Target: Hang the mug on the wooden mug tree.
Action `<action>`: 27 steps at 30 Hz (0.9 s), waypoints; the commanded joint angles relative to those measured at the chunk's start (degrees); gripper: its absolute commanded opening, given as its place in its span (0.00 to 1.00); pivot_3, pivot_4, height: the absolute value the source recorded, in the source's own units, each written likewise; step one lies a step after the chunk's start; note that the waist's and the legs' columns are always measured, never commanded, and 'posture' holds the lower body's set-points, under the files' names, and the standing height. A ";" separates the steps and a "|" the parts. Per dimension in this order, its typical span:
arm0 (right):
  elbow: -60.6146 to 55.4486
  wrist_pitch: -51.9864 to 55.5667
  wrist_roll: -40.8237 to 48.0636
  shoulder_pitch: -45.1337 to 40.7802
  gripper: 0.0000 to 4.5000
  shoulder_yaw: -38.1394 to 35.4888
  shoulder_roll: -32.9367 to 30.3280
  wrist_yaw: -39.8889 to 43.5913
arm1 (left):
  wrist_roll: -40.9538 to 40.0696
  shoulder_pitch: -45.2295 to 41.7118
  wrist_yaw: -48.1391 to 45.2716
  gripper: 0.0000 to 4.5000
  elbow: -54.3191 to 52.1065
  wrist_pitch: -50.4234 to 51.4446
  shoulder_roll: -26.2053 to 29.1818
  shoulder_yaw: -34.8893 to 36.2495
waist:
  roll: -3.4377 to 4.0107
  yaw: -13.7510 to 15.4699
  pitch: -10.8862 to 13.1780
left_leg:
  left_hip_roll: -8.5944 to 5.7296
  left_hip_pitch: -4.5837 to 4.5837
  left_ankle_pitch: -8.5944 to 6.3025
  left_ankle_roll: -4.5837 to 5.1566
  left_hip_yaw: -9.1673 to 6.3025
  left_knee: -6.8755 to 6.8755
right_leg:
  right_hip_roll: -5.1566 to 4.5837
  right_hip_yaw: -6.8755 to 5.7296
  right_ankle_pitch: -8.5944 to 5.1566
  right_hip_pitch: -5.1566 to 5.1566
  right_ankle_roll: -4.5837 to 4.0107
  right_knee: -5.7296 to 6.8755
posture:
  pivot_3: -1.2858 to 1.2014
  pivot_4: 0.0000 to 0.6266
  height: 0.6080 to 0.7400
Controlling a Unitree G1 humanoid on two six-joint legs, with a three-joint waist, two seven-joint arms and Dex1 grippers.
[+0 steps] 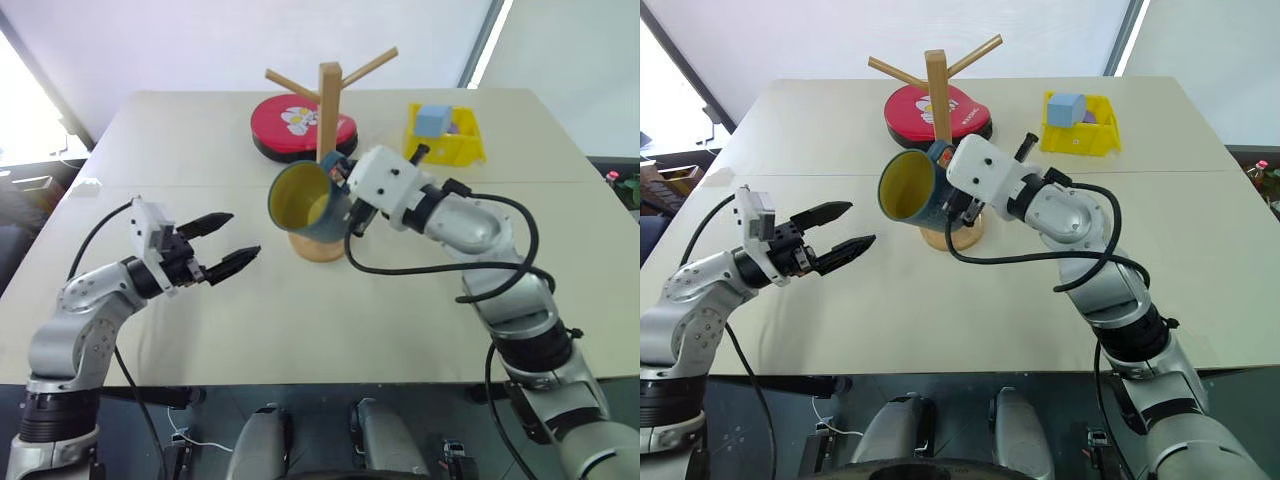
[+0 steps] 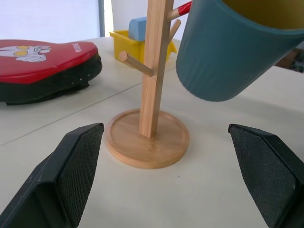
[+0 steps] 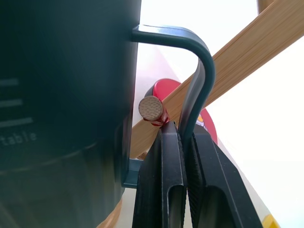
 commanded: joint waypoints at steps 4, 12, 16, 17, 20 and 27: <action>0.21 0.69 -3.10 -1.11 0.01 1.64 1.01 -0.99 | -2.65 -1.30 -0.17 1.00 -2.71 1.02 2.15 2.55 | 0.00 -0.03 0.00 | 0.00 0.00 0.00 0.00 0.00 -0.02 | 0.00 0.00 0.00 -0.01 0.00 0.00 | 0.52 0.24 0.96; 1.72 -0.98 -4.40 -1.13 0.23 1.58 1.57 -1.38 | -2.27 -1.75 0.78 1.00 -3.27 0.70 1.42 2.07 | 0.00 -0.06 0.01 | -0.01 0.00 0.00 0.00 0.00 -0.04 | 0.00 0.00 0.00 -0.03 0.00 0.00 | 0.52 0.24 0.96; 1.38 -2.91 -4.78 -1.09 0.56 0.76 0.75 -0.74 | -2.13 -1.80 1.13 1.00 -3.47 0.66 1.04 1.75 | 0.00 -0.09 0.01 | -0.01 0.00 0.00 0.00 0.01 -0.05 | 0.00 0.00 0.00 -0.03 0.00 -0.01 | 0.52 0.24 0.96; 1.17 -3.17 -4.70 -0.98 0.56 0.49 0.60 -0.51 | -2.12 -1.80 1.18 1.00 -3.49 0.66 0.98 1.72 | 0.00 -0.09 0.01 | -0.01 0.00 0.00 0.00 0.00 -0.06 | 0.00 0.00 0.00 -0.03 0.00 -0.01 | 0.52 0.24 0.96; -0.99 -3.64 -2.10 0.04 0.56 -2.78 -0.92 1.53 | -2.16 -1.72 1.38 1.00 -3.53 0.75 0.77 1.72 | 0.00 -0.06 0.01 | -0.01 0.00 0.00 0.00 0.01 -0.06 | 0.00 0.00 0.00 -0.03 0.00 -0.01 | 0.52 0.24 0.96; -6.15 -8.26 13.75 11.88 0.56 -16.47 -6.76 12.26 | 0.19 -0.28 4.24 1.00 -0.87 0.13 -0.26 2.29 | -0.05 0.17 0.03 | -0.05 -0.03 -0.02 0.03 -0.01 -0.07 | -0.05 -0.03 0.01 0.07 0.02 -0.16 | 0.52 0.24 0.96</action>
